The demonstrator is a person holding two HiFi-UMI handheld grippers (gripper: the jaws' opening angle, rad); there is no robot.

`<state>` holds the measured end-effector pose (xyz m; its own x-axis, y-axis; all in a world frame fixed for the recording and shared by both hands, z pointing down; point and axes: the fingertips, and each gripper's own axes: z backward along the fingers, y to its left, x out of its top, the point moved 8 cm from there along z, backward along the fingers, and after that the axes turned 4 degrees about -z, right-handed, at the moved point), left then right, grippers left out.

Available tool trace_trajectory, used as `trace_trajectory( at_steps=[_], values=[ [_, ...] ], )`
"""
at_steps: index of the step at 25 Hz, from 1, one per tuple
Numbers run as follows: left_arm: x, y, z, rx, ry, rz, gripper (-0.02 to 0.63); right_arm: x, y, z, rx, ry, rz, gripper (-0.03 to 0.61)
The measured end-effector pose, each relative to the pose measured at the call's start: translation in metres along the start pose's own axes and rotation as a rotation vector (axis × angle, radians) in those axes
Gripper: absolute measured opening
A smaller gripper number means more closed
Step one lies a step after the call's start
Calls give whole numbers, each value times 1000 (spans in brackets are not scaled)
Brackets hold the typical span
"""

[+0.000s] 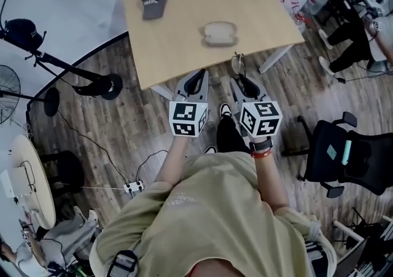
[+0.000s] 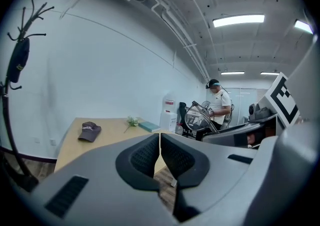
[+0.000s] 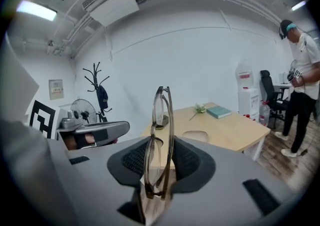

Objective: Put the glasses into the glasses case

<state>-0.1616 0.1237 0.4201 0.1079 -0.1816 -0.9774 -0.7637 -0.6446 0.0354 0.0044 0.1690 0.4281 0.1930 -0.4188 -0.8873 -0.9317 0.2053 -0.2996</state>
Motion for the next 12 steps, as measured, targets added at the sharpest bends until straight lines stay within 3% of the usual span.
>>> trace_trajectory(
  at_steps=[4,12],
  values=[
    [15,13,-47,32,-11,7,28,23,-28,-41,87,47,6,121],
    [31,31,-136,101,15,19,28,67,-95,-111,117,107,19,120]
  ],
)
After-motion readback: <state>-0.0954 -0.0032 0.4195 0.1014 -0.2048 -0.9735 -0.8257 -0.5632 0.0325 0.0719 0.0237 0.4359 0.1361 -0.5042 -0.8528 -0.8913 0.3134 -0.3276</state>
